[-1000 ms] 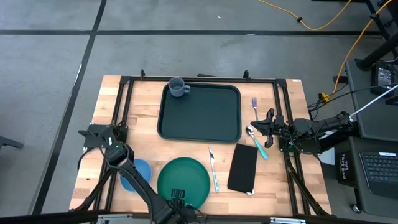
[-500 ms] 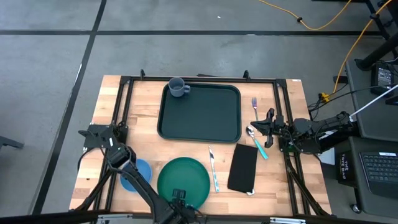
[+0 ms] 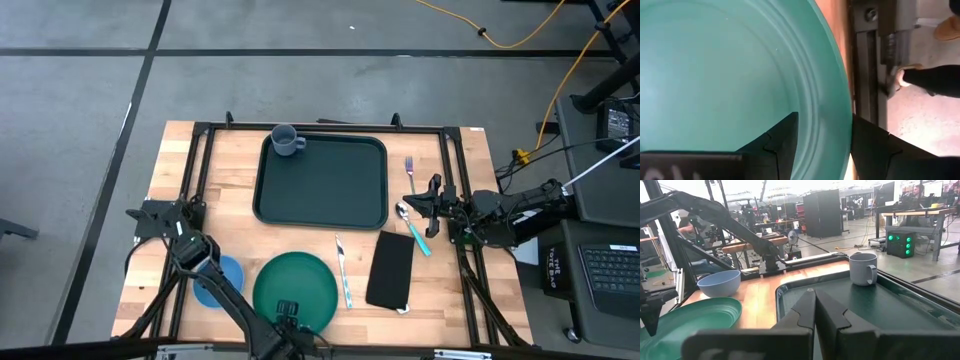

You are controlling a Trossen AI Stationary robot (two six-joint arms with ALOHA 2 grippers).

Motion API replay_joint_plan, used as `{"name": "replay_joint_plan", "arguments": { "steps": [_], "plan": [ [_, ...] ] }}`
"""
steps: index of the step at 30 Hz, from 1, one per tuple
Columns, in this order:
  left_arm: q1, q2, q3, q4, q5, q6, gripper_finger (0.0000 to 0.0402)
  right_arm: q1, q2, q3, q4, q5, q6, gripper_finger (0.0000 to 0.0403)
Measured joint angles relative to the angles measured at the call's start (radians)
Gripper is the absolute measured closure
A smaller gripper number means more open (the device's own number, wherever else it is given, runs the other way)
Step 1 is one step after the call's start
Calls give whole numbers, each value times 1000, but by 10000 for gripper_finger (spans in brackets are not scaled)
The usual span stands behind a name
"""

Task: Set up tray
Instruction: Put the green plate on the green serving tray below the blue mug

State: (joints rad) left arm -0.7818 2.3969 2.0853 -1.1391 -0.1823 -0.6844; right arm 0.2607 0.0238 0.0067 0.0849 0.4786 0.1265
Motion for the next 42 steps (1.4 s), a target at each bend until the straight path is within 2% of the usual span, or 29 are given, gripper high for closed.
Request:
{"name": "replay_joint_plan", "arguments": {
  "steps": [15,25,33,42],
  "plan": [
    [8,0,0,-52,-36,-2,254,0,0,0,0,0,0,393],
    [8,0,0,-47,-34,-38,313,0,0,0,0,0,0,393],
    [3,-1,0,-48,-23,-35,392,0,0,0,0,0,0,393],
    [-13,-1,37,-70,1,-28,397,0,0,0,0,0,0,393]
  ]
}}
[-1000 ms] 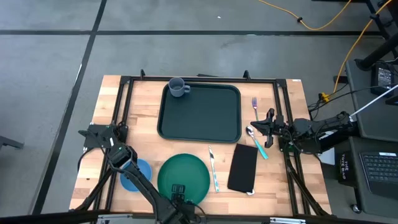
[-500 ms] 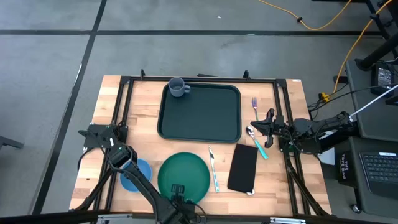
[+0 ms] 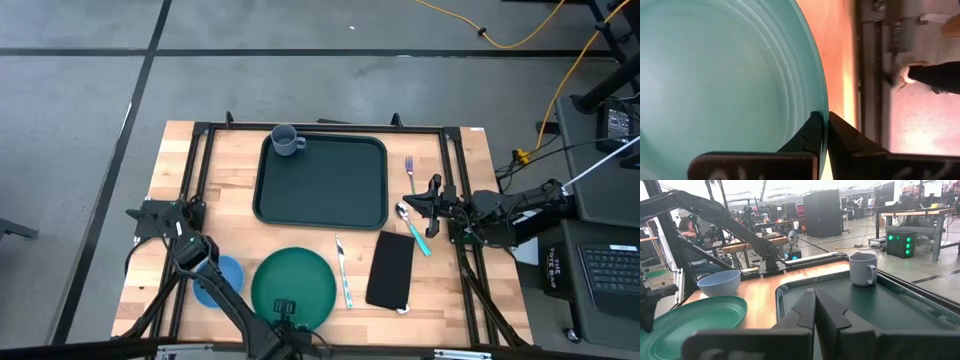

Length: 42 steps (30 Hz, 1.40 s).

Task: Set up tray
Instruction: Put the green plate on the green serving tray below the blue mug

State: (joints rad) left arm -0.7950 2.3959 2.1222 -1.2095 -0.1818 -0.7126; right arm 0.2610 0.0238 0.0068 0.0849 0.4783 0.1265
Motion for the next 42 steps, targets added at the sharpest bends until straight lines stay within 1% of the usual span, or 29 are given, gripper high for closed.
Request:
{"name": "replay_joint_plan", "arguments": {
  "steps": [3,10,15,23,29,34,42],
  "plan": [
    [-5,0,41,-46,-11,0,398,0,0,0,0,0,0,393],
    [-18,1,168,-191,-84,0,399,0,0,0,0,0,0,393],
    [-22,-1,235,-256,-125,0,399,0,0,0,0,0,0,393],
    [-13,-45,231,-315,-169,19,399,0,0,0,0,0,0,393],
    [5,-64,231,-349,-174,26,399,0,0,0,0,0,0,393],
    [20,-66,232,-362,-166,92,399,0,0,0,0,0,0,393],
    [59,-66,232,-362,-148,247,399,0,0,0,0,0,0,393]
  ]
}}
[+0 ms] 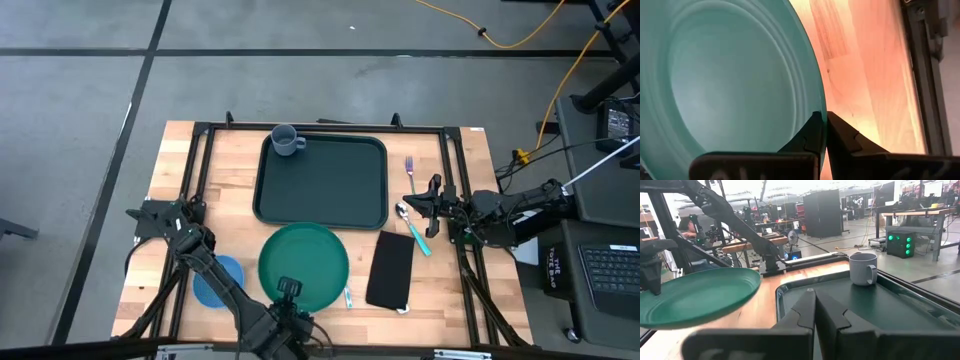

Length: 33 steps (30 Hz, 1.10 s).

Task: Set up tray
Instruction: Put the green plate on the green serving tray below the blue mug

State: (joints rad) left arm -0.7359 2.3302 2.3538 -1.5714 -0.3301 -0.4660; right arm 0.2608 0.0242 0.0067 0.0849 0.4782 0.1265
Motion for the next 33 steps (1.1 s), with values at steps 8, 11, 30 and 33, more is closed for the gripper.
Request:
{"name": "replay_joint_plan", "arguments": {
  "steps": [8,11,30,33],
  "plan": [
    [70,-30,0,0,17,128,399,0,0,0,0,0,0,393],
    [96,-52,-13,3,10,157,399,0,0,0,0,0,0,393],
    [234,-382,-550,287,26,195,400,0,0,0,0,0,0,393],
    [259,-440,-657,330,15,197,400,0,0,0,0,0,0,393]
  ]
}}
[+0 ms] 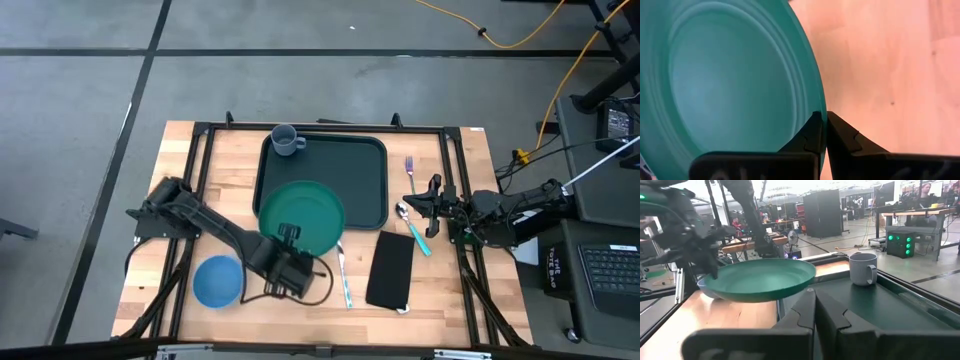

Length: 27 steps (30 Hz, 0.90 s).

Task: Set up tray
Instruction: Put the green plate on the green serving tray below the blue mug

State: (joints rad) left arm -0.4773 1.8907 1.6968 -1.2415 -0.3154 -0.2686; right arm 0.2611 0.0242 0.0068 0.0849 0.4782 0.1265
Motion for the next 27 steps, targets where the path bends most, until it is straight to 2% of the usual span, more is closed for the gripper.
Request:
{"name": "replay_joint_plan", "arguments": {
  "steps": [8,14,27],
  "plan": [
    [80,-48,-194,150,30,137,400,0,0,0,0,0,0,393],
    [168,-48,-253,196,79,252,400,0,0,0,0,0,0,393],
    [329,-50,-365,330,142,334,400,0,0,0,0,0,0,393]
  ]
}}
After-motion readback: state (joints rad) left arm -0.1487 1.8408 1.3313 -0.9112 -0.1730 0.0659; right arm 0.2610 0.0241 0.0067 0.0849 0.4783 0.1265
